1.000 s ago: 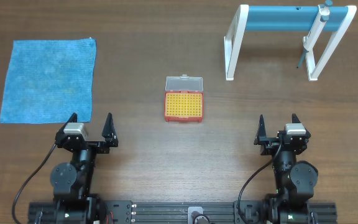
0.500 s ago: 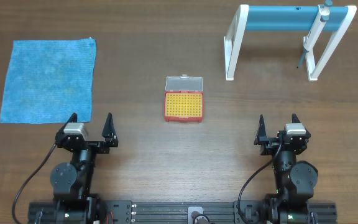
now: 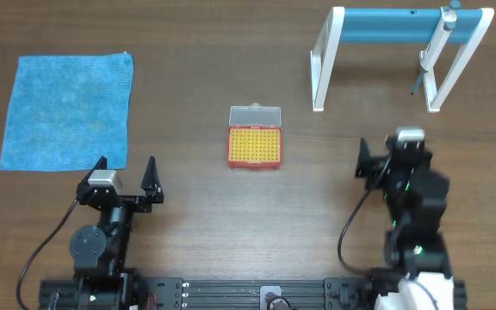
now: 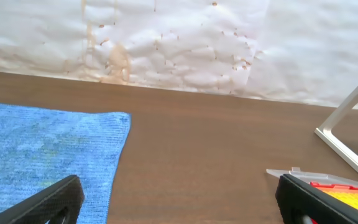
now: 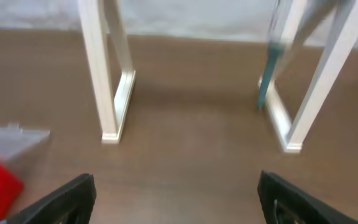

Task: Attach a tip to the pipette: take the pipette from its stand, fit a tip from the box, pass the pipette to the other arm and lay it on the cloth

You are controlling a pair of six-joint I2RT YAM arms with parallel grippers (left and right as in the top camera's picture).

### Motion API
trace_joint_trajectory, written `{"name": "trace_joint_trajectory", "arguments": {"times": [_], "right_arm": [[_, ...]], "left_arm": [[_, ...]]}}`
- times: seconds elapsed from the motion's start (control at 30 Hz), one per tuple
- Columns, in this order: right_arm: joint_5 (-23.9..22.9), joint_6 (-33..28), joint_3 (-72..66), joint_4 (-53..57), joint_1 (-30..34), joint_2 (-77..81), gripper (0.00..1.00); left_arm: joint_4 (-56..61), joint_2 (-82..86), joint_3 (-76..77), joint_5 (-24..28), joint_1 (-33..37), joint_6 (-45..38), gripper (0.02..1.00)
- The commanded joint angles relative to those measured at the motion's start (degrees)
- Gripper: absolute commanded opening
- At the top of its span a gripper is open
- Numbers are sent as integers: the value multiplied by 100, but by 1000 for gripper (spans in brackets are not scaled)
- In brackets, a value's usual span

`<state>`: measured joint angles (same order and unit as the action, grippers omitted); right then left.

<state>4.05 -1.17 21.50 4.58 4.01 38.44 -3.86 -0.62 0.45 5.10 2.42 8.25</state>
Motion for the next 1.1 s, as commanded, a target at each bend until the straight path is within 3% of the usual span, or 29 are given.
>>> {"name": "trace_joint_trajectory", "arguments": {"times": [0.03, 0.13, 0.2, 0.33, 0.4, 0.73, 1.1], "right_arm": [[-39, -654, 1770, 494, 369, 1121, 860], [52, -1285, 2455, 560, 883, 1694, 860], [835, -1567, 2745, 529, 1276, 2094, 858], [2546, -1561, 3296, 350, 2081, 3165, 860], [2820, -1550, 3373, 105, 2251, 3589, 860], [2815, -341, 3373, -1582, 2284, 4964, 836], [2813, 13, 3373, -2249, 2181, 5421, 779]], "left_arm": [[-35, 37, -13, -22, -24, 31, 998], [-37, 37, -13, -20, -24, 31, 998], [-37, 37, -13, -22, -24, 31, 998], [-37, 37, -13, -20, -24, 31, 998], [-37, 37, -13, -20, -24, 31, 998], [-37, 37, -13, -22, -24, 31, 998], [-37, 37, -13, -20, -24, 31, 998]]}}
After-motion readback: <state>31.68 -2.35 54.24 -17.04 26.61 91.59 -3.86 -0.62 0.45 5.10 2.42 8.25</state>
